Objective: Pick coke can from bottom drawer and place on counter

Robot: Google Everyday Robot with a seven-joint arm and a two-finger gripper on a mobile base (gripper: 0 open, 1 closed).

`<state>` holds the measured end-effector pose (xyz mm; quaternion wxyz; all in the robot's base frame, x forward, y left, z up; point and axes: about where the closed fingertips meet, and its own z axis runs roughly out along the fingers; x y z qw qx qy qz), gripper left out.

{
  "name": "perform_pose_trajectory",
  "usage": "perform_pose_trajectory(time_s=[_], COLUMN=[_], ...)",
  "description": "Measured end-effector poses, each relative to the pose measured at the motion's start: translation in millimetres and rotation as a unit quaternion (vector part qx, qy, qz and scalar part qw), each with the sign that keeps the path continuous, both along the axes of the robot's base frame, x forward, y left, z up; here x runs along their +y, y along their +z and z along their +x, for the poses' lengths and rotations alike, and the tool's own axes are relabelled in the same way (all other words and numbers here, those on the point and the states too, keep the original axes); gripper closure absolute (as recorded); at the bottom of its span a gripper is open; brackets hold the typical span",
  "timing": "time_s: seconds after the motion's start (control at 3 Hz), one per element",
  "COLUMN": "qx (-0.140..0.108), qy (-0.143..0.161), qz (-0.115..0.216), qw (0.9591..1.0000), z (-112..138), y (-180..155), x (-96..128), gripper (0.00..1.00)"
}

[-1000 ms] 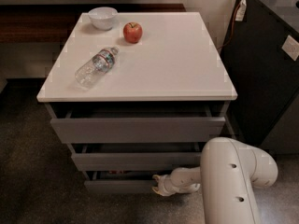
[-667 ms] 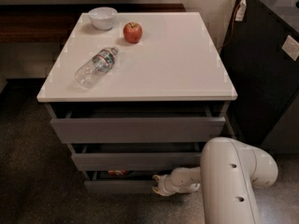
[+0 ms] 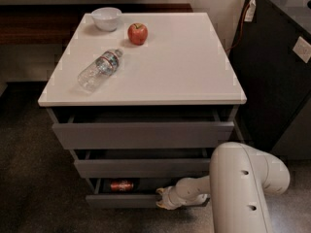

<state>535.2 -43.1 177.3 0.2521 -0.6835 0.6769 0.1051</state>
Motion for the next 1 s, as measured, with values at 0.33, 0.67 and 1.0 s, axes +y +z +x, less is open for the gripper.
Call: perform_pose_trajectory(time_s=[0.33, 0.67, 1.0], qx=[0.0, 0.016, 0.017], qy=[0.0, 0.026, 0.026], qz=[0.0, 0.014, 0.014], qw=[1.0, 0.9994, 0.9994], z=[0.0, -22.7, -22.6], y=[0.0, 1.8, 1.8], x=[0.0, 15.1, 13.6], gripper=[1.0, 1.0, 1.0])
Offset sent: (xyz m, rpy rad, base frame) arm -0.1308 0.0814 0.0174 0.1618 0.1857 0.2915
